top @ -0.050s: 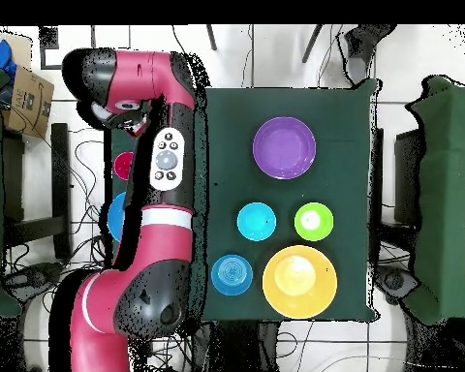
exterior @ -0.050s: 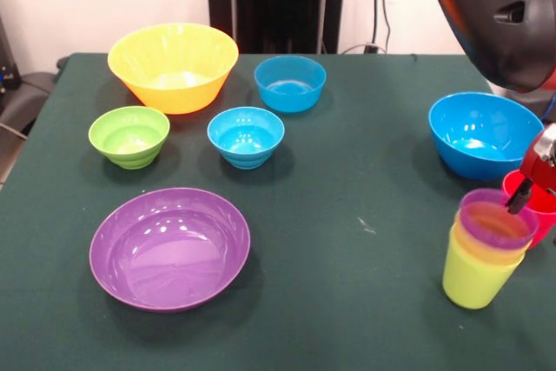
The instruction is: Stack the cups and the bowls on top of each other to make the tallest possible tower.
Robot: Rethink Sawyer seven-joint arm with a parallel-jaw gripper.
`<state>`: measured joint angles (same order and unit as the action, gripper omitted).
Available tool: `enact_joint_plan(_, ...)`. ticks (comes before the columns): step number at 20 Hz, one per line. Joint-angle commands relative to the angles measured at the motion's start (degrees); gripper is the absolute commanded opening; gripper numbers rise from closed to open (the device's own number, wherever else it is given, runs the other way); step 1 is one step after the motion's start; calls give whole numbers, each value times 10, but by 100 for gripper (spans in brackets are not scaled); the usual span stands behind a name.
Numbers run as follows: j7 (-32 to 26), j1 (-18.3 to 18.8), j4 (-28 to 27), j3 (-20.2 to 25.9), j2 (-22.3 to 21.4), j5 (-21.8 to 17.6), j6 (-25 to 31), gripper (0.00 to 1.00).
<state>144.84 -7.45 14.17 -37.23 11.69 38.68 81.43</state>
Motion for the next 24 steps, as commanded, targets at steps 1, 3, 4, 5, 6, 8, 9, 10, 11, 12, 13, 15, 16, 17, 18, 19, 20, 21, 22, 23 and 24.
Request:
enact_joint_plan(1, 93, 6, 53, 16, -24, -17, -28, 100)
enact_joint_plan(3, 91, 5, 56, 18, -25, -17, -33, 100)
enact_joint_plan(4, 92, 4, 58, 19, -25, -17, -36, 100)
enact_joint_plan(5, 92, 3, 59, 20, -25, -17, -38, 100)
enact_joint_plan(6, 93, 2, 61, 21, -25, -17, -41, 100)
enact_joint_plan(8, 94, 1, 63, 23, -25, -17, -44, 100)
enact_joint_plan(9, 94, 1, 63, 23, -27, -17, -44, 100)
enact_joint_plan(10, 93, 1, 64, 23, -27, -17, -45, 100)
enact_joint_plan(11, 92, 0, 66, 25, -27, -18, -48, 100)
enact_joint_plan(12, 91, -1, 68, 27, -27, -18, -52, 100)
enact_joint_plan(13, 90, -1, 68, 28, -27, -19, -56, 100)
enact_joint_plan(15, 87, -3, 75, 31, -29, -22, -64, 100)
enact_joint_plan(16, 86, -4, 79, 33, -30, -23, -67, 100)
enact_joint_plan(17, 85, -6, 84, 34, -33, -24, -69, 100)
enact_joint_plan(18, 83, -8, 89, 35, -36, -26, -71, 100)
enact_joint_plan(19, 82, -9, 92, 35, -37, -27, -74, 100)
enact_joint_plan(20, 80, -9, 95, 35, -39, -27, -76, 100)
enact_joint_plan(21, 79, -10, 99, 36, -40, -28, -78, 100)
enact_joint_plan(22, 77, -11, 102, 36, -41, -28, -80, 100)
enact_joint_plan(23, 78, -12, 106, 37, -43, -28, -82, 100)
enact_joint_plan(24, 78, -14, 110, 37, -45, -28, -84, 100)
